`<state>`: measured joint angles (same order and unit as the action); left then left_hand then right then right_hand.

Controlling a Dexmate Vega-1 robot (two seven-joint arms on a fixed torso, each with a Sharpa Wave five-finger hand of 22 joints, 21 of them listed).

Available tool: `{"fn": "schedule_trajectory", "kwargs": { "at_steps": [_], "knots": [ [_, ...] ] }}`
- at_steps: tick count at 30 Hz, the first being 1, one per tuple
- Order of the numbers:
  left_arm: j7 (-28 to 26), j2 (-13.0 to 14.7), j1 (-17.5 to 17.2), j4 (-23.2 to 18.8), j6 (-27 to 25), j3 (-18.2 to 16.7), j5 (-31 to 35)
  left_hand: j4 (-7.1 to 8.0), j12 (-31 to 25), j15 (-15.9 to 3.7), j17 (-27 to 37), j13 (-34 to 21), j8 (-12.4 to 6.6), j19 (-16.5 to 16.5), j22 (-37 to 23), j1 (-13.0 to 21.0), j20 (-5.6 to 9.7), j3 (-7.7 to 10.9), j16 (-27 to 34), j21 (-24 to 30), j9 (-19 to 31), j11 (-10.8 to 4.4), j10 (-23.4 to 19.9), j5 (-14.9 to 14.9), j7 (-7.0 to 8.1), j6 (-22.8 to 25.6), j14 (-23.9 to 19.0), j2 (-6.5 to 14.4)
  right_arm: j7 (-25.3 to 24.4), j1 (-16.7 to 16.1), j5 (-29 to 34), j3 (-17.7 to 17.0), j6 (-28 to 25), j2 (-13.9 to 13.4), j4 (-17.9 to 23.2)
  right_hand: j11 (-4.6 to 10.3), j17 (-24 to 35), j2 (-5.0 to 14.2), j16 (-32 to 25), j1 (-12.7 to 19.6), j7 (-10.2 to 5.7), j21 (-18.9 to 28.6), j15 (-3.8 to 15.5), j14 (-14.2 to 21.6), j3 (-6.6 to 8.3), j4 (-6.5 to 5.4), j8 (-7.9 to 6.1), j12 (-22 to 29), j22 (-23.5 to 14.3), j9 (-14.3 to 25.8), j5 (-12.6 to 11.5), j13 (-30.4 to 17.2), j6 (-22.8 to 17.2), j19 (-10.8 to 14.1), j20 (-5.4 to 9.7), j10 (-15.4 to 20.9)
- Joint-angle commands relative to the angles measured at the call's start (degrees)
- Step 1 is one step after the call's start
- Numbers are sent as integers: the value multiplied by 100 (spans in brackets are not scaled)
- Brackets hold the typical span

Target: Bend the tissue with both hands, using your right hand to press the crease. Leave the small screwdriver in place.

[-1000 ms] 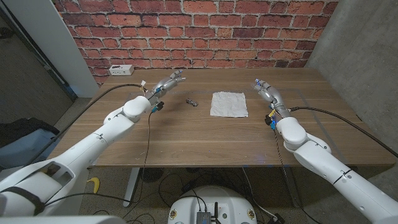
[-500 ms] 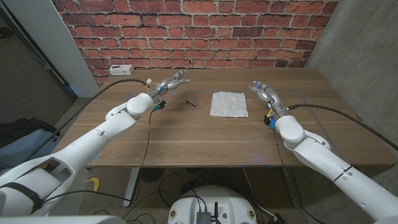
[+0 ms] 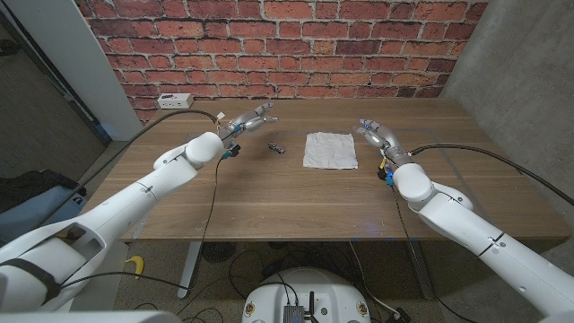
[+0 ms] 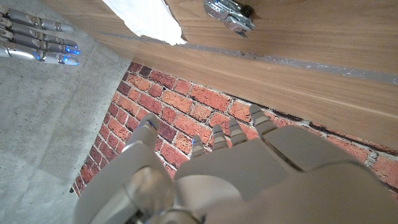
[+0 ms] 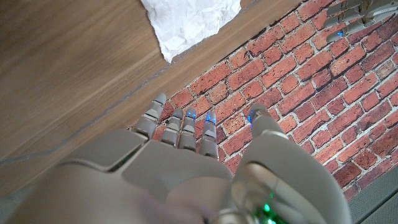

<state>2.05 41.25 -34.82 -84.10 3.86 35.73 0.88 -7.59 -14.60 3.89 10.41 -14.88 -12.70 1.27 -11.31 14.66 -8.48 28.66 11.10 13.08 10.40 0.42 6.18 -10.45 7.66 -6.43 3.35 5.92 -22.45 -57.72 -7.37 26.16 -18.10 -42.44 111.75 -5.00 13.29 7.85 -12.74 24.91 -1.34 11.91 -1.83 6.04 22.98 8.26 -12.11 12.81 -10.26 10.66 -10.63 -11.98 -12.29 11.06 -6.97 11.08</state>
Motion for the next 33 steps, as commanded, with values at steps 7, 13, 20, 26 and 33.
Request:
{"fn": "schedule_trajectory", "kwargs": {
  "at_steps": [7,13,20,26,33],
  "knots": [
    [249,152,32,-361,-240,136,367,-4,-14,10,14,24,-10,66,-30,7,-25,32,-23,-26,-2,10,-57,-14,-18,175,60,34,68,228,438,362,-944,-133,374,53,-15,58,-28,30,2,39,9,77,54,16,-26,47,-12,15,-52,-4,-102,100,11,81],
    [302,217,7,-566,-384,175,522,-2,-8,10,15,37,-23,80,-30,0,-28,29,-23,-29,-2,7,-64,-13,-48,260,66,26,91,260,579,475,-1191,-183,480,65,-23,77,-32,47,-1,43,31,93,64,14,-25,46,-12,15,-56,0,-130,120,21,102],
    [383,262,-16,-753,-518,223,665,-1,-10,7,16,51,-21,85,-30,-6,-27,26,-21,-28,-2,8,-95,-13,-67,314,68,20,117,275,695,567,-1396,-219,574,76,-32,99,-37,70,-13,48,46,112,77,15,-24,46,-11,16,-62,3,-158,143,38,128],
    [439,287,-12,-889,-646,292,846,0,-6,15,16,62,-10,90,-31,-11,-21,26,-21,-28,-1,7,-103,-13,-80,332,72,18,191,325,789,667,-1611,-255,653,82,-39,112,-40,88,-12,52,55,127,87,15,-27,48,-10,16,-67,6,-190,163,46,155],
    [518,288,13,-990,-794,376,1045,1,-4,15,17,72,-10,108,-31,-15,-15,25,-23,-33,-1,7,-115,-13,-88,375,79,16,209,396,933,800,-1920,-249,739,92,-45,158,-49,117,-28,53,84,148,109,3,-33,47,-10,17,-76,9,-249,184,68,188]
  ]
}}
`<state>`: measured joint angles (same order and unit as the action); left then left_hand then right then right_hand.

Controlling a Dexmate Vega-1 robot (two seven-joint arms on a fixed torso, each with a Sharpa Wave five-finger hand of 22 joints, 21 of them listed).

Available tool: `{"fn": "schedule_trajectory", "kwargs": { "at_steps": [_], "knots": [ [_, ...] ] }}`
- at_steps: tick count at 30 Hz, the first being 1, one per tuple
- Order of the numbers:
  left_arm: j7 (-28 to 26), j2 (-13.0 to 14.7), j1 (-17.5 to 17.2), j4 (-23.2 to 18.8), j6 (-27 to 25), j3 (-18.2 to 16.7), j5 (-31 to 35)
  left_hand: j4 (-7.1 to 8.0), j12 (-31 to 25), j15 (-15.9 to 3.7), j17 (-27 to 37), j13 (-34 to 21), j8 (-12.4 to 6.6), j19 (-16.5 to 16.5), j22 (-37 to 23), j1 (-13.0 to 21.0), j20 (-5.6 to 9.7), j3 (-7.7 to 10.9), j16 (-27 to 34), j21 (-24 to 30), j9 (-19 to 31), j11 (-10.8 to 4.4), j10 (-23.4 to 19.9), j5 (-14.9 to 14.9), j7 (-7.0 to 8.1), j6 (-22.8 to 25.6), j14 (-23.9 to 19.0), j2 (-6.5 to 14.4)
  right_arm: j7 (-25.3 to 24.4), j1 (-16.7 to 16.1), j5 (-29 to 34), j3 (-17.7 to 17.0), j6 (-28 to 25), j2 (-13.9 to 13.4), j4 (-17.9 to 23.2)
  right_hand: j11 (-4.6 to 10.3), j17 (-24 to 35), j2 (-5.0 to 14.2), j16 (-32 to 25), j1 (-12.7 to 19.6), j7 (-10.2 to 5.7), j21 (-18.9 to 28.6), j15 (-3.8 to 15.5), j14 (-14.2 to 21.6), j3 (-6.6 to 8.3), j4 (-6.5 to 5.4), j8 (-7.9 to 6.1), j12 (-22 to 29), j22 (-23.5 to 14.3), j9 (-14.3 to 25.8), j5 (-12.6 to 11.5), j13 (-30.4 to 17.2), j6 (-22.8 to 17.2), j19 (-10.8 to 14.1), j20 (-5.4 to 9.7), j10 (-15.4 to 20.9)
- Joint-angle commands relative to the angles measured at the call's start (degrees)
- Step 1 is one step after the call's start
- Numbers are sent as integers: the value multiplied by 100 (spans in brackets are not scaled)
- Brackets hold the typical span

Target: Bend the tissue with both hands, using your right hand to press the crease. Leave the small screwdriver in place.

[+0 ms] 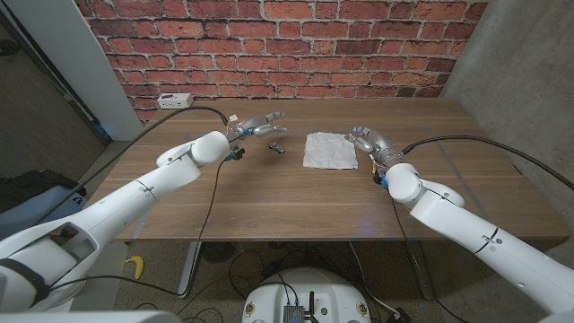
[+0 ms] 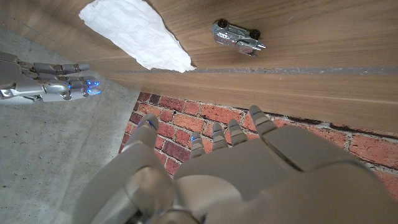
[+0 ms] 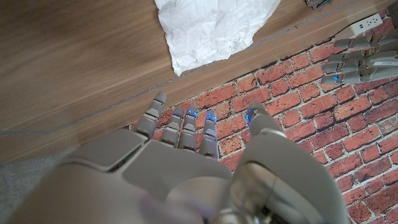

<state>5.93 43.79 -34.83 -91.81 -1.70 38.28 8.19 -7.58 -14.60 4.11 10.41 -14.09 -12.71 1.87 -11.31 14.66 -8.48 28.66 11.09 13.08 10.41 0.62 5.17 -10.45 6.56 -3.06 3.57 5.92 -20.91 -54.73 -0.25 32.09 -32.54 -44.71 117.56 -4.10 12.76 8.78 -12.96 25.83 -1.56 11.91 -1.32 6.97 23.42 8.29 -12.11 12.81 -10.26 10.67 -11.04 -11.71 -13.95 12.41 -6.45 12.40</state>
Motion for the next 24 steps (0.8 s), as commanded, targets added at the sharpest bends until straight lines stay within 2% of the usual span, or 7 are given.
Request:
{"fn": "schedule_trajectory", "kwargs": {
  "at_steps": [1,3,24],
  "knots": [
    [139,34,20,-229,-251,131,341,1,-3,-4,16,-6,-8,50,-31,-15,-16,25,-21,-34,-2,-15,-15,-13,18,42,55,16,62,111,248,232,-508,-27,166,6,9,90,-31,31,-12,58,43,63,74,-11,-31,48,-10,16,-38,-17,-89,66,36,68],
    [161,29,31,-241,-264,150,379,1,-8,-9,16,-1,-12,54,-32,-16,-13,26,-21,-34,-1,-16,-34,-13,22,73,56,15,75,143,297,282,-609,-24,186,49,12,121,-44,39,-20,63,71,86,87,-28,-32,52,-9,17,-44,-16,-113,86,52,92],
    [480,-49,246,-363,-506,456,997,-41,-12,-34,7,58,-89,57,-28,45,7,58,-17,-26,0,-92,-151,-22,-88,546,52,25,364,510,697,823,-1537,-41,352,122,6,193,-88,159,-40,79,180,185,175,-66,-67,60,-8,21,-71,-8,-350,189,120,224]
  ]
}}
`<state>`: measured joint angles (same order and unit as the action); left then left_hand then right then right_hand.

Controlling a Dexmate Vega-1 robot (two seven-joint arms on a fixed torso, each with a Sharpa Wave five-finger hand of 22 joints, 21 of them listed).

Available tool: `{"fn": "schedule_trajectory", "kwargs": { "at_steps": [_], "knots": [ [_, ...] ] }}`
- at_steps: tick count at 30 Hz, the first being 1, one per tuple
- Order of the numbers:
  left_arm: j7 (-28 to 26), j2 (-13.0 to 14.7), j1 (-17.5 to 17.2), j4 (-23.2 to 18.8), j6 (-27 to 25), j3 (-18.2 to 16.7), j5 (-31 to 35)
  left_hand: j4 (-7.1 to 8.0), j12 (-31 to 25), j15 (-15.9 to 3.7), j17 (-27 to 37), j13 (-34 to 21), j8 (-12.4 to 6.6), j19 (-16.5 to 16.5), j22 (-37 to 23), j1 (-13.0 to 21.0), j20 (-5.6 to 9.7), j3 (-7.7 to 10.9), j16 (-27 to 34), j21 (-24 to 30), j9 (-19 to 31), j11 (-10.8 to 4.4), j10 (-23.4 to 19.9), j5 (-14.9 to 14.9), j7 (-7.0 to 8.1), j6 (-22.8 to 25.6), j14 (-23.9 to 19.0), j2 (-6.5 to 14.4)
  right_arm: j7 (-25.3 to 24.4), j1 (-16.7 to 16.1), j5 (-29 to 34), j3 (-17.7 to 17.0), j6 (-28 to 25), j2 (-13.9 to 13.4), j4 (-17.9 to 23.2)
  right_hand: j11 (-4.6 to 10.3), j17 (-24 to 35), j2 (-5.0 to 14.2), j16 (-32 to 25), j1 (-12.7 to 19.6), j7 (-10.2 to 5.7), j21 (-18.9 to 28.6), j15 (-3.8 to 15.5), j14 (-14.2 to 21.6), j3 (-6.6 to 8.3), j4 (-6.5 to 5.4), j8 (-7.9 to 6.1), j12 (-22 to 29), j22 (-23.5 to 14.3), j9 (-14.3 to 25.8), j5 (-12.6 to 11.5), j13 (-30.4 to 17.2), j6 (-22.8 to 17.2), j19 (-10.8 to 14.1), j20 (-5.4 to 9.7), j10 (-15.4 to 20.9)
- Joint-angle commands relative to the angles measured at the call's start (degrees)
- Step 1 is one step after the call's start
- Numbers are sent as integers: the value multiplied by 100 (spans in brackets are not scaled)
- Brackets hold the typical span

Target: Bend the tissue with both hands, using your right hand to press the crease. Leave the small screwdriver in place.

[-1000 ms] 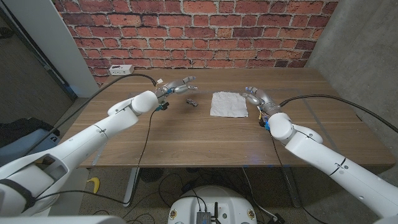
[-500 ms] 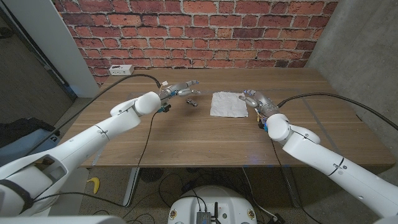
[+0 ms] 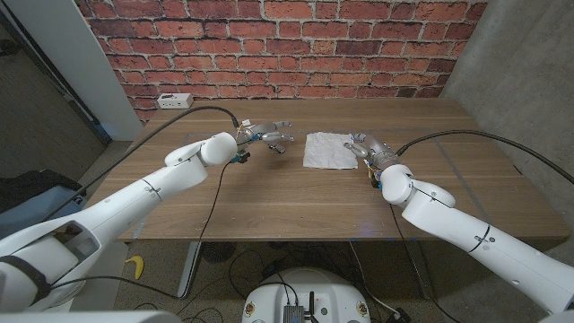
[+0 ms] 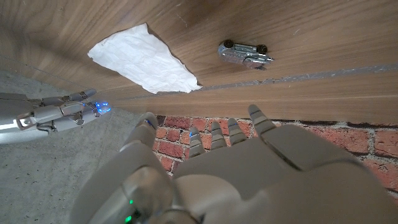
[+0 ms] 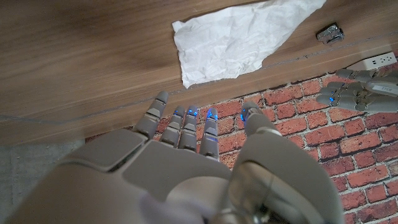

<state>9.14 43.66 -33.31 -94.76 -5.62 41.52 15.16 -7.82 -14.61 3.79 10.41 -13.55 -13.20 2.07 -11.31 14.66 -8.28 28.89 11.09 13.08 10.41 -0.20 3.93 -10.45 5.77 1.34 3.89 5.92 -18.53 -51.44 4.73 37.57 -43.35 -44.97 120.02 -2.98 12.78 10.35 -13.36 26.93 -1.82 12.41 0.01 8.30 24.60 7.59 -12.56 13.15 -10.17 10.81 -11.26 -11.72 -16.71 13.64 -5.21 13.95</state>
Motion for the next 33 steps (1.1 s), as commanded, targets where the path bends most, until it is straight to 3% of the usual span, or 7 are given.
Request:
{"fn": "schedule_trajectory", "kwargs": {
  "at_steps": [1,10,12,17,29,33],
  "knots": [
    [179,-39,103,-64,-110,140,310,-21,-13,-10,7,7,-42,35,-28,49,-4,36,-15,-26,0,-19,-36,-22,-1,127,16,24,136,194,217,300,-484,-22,114,5,4,36,-50,54,-16,32,50,57,61,3,-23,29,-17,7,-50,-7,-83,76,-4,79],
    [272,-54,135,-103,-136,200,455,-37,-15,-13,5,22,-18,49,-25,63,9,33,-15,-30,0,-36,-69,-18,-9,141,14,2,206,301,312,467,-747,-6,134,22,3,41,-65,101,-19,41,74,89,90,-3,-19,24,-17,7,-55,-5,-126,119,14,105],
    [298,-54,141,-119,-146,218,495,-42,-18,-18,5,27,-21,48,-24,67,15,32,-15,-30,0,-40,-85,-16,-7,172,14,-6,227,337,340,519,-807,1,131,89,3,37,-67,118,-28,39,78,93,99,-7,-16,19,-17,8,-54,-5,-141,125,14,111],
    [346,-54,156,-167,-218,274,652,-64,-23,-31,4,41,-38,42,-21,91,25,32,-11,-27,0,-76,-126,-10,-1,289,2,-29,317,480,448,707,-983,14,110,33,3,38,-73,140,-33,41,82,105,112,-13,-19,20,-17,8,-54,-4,-180,143,13,135],
    [428,-84,207,-261,-391,416,1068,-120,-39,-44,0,67,7,-14,-13,179,14,57,5,-9,0,-69,-223,-15,-22,293,-51,-50,431,696,598,986,-1193,65,18,60,-3,43,-85,217,-27,43,117,143,155,-3,-22,17,-17,10,-55,-3,-255,178,25,174],
    [463,-92,239,-328,-492,486,1301,-189,-45,-76,-4,93,-44,-92,0,321,41,94,7,12,1,-117,-300,-13,-26,518,-83,-86,484,785,661,1102,-1299,96,-17,91,-10,43,-95,274,-36,43,143,176,185,12,-23,12,-17,10,-55,-1,-297,197,39,188]
  ]
}}
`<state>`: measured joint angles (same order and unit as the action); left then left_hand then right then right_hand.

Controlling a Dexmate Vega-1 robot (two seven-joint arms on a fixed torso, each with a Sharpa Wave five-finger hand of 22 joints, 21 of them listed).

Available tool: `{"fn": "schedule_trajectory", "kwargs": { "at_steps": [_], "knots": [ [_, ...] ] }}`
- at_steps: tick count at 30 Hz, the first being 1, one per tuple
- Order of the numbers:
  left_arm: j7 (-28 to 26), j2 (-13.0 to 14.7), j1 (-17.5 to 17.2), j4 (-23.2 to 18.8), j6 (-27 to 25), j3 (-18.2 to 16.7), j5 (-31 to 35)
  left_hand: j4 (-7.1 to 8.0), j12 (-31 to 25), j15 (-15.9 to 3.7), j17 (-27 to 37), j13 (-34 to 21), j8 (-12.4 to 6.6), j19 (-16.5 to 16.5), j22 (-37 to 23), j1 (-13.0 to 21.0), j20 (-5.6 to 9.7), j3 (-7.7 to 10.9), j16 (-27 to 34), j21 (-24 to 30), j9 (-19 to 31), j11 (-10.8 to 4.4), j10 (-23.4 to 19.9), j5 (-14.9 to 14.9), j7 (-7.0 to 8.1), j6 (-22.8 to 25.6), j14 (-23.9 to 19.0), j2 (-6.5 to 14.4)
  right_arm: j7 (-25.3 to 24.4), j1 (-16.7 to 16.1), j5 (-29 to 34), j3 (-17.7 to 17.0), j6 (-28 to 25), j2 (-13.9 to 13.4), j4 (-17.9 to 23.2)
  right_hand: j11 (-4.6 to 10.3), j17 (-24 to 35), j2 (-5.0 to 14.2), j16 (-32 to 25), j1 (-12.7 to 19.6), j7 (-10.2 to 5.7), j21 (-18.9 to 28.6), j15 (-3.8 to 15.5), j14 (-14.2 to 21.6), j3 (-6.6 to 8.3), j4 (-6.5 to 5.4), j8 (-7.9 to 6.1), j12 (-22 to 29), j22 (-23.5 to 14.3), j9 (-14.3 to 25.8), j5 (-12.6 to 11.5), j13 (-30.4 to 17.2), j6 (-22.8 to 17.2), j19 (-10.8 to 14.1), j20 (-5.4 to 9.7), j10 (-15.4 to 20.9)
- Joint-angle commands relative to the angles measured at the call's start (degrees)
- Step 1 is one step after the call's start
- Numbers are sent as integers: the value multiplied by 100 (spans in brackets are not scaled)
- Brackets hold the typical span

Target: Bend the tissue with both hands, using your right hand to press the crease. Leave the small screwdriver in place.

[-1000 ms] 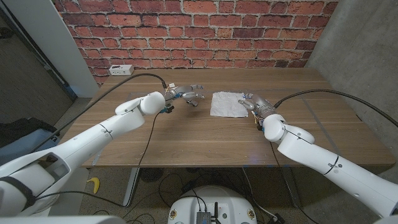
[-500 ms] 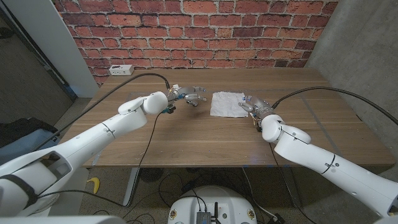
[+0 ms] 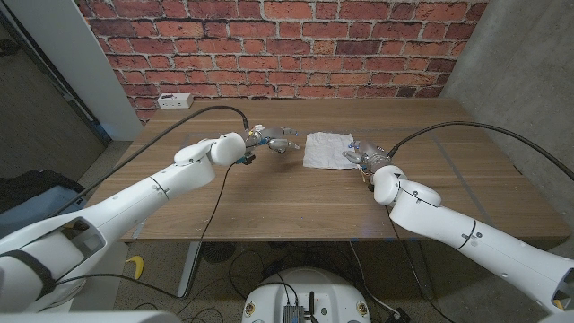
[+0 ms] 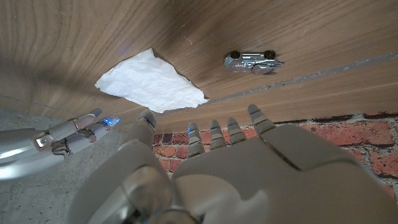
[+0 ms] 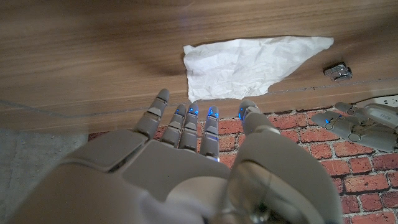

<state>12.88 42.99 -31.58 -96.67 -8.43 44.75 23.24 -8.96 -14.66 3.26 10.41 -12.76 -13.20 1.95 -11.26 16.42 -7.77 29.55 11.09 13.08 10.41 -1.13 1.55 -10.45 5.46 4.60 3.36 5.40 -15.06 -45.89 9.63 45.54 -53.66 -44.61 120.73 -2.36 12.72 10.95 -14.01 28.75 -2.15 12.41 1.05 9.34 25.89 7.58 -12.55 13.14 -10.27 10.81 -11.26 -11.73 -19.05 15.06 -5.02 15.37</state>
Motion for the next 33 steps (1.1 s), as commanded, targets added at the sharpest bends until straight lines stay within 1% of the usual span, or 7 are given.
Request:
{"fn": "schedule_trajectory", "kwargs": {
  "at_steps": [1,12,19,23,25,27,33],
  "knots": [
    [105,-29,76,-156,-242,183,556,-86,-40,-30,-5,20,-56,-116,-3,176,-1,34,10,23,1,-42,-80,-10,2,249,-46,-47,160,255,189,340,-277,53,-96,32,-7,-17,-29,108,2,46,44,74,64,18,-23,12,-6,11,-55,0,-72,65,28,53],
    [350,-58,205,-304,-464,409,1274,-163,-43,-70,-15,94,-244,-422,26,701,16,104,22,83,0,-155,-315,21,-55,1083,-231,-260,250,405,252,523,-507,122,-194,108,-35,-37,-29,300,-14,46,78,120,150,91,-41,1,-4,12,-49,4,-225,118,60,101],
    [471,-111,261,-269,-448,452,1477,-179,-47,-89,-16,116,-292,-554,34,940,51,96,25,103,-3,-236,-424,-16,-69,1353,-308,-425,296,522,275,639,-643,172,-257,106,-54,-64,-35,426,-27,47,121,171,187,133,-56,23,-2,13,-30,6,-348,162,71,214],
    [491,-138,285,-244,-430,471,1598,-183,-42,-107,-17,127,-321,-611,39,1106,75,88,22,104,-3,-260,-474,-48,1,1521,-341,-528,306,589,295,706,-685,195,-296,129,-67,-95,-40,509,-26,50,142,213,198,158,-78,35,-1,13,-7,8,-466,197,73,291],
    [481,-155,298,-219,-413,480,1657,-184,-32,-107,-17,132,-341,-636,42,1205,80,83,14,101,-3,-264,-485,-69,61,1623,-345,-586,323,632,315,753,-686,194,-316,98,-80,-307,-33,459,-7,45,118,241,61,145,-80,23,0,12,79,11,-569,231,41,323],
    [490,-171,313,-202,-403,494,1719,-180,-28,-115,-18,139,-373,-682,44,1377,99,75,10,97,-4,-305,-535,-101,168,1802,-369,-673,327,689,372,832,-730,210,-346,86,-86,-398,-28,423,-3,45,118,254,-21,128,-96,26,0,12,97,12,-672,260,19,367],
    [513,-227,341,-151,-396,544,1907,-176,-23,-111,-18,146,-388,-747,47,1600,123,44,7,94,-4,-332,-606,-139,288,1969,-400,-811,358,891,607,1125,-968,250,-406,184,-118,-459,-24,575,-21,66,162,331,-40,203,-87,26,2,9,64,18,-765,375,49,451]
  ]
}}
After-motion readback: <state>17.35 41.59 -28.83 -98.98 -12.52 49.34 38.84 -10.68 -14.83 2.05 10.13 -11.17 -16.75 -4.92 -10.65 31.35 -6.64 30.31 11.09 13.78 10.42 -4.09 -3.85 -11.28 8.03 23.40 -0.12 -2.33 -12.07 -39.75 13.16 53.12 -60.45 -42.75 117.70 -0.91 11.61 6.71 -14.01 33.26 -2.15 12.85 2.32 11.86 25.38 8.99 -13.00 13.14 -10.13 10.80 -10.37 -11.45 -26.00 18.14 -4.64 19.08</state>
